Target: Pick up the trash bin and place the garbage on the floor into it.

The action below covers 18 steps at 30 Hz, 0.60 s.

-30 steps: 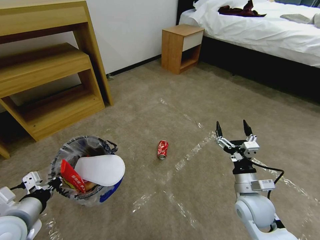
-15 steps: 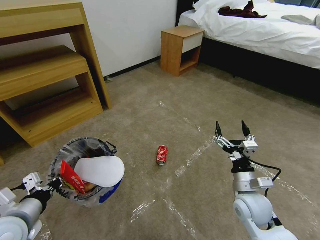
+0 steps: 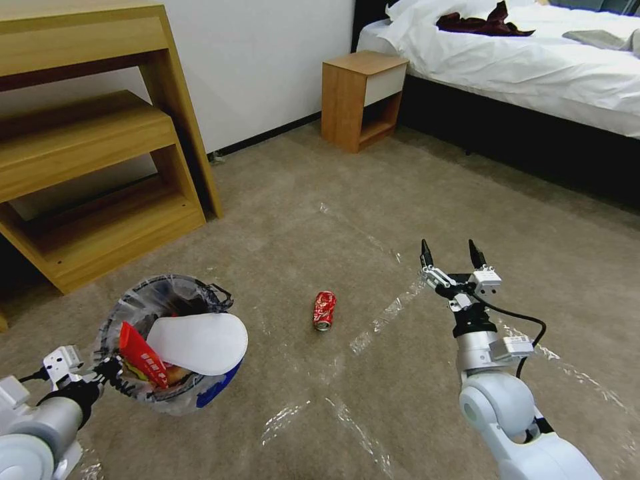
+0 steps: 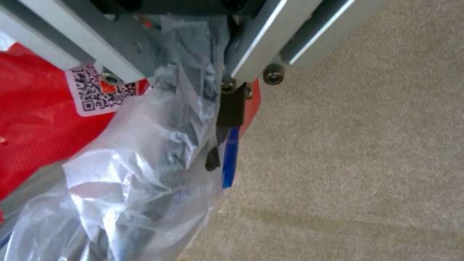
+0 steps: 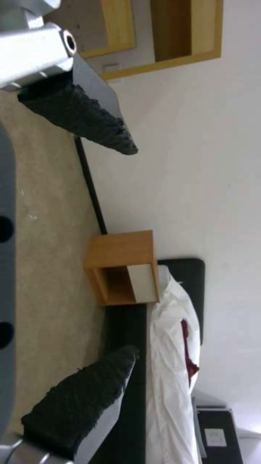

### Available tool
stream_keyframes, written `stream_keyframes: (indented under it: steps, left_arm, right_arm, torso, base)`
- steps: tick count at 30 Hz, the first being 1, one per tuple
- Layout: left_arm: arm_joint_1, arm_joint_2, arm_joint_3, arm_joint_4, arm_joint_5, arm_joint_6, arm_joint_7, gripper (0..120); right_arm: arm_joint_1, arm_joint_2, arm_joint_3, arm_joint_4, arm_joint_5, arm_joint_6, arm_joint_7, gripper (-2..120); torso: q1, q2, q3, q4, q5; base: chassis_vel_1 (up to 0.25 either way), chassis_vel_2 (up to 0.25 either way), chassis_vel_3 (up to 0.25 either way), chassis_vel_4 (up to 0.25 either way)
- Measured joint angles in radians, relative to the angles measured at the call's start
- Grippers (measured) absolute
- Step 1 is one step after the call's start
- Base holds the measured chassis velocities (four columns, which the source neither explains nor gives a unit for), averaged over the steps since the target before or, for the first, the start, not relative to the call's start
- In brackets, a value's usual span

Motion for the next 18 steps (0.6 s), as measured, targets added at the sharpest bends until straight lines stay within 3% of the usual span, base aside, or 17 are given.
stream_keyframes:
  steps: [11, 18]
  left_arm:
    - [-0.002, -0.009, -0.003, 0.001, 0.002, -0.004, -0.001, 0]
    - [-0.006, -0.012, 0.001, 0.008, 0.007, -0.006, -0.001, 0]
  right_arm:
    - [0.012, 0.001, -0.019, -0.009, -0.011, -0.003, -0.013, 100]
    - [0.032, -0.011, -0.058, -0.011, 0.019, -0.036, 0.023, 100]
  torso:
    - [0.0, 0.0, 0.0, 0.0, 0.0]
    - [0.0, 0.0, 0.0, -0.0002, 0.0]
  base:
    - [0.0, 0.0, 0.0, 0.0]
    - [-0.078, 0.082, 0.085, -0.089]
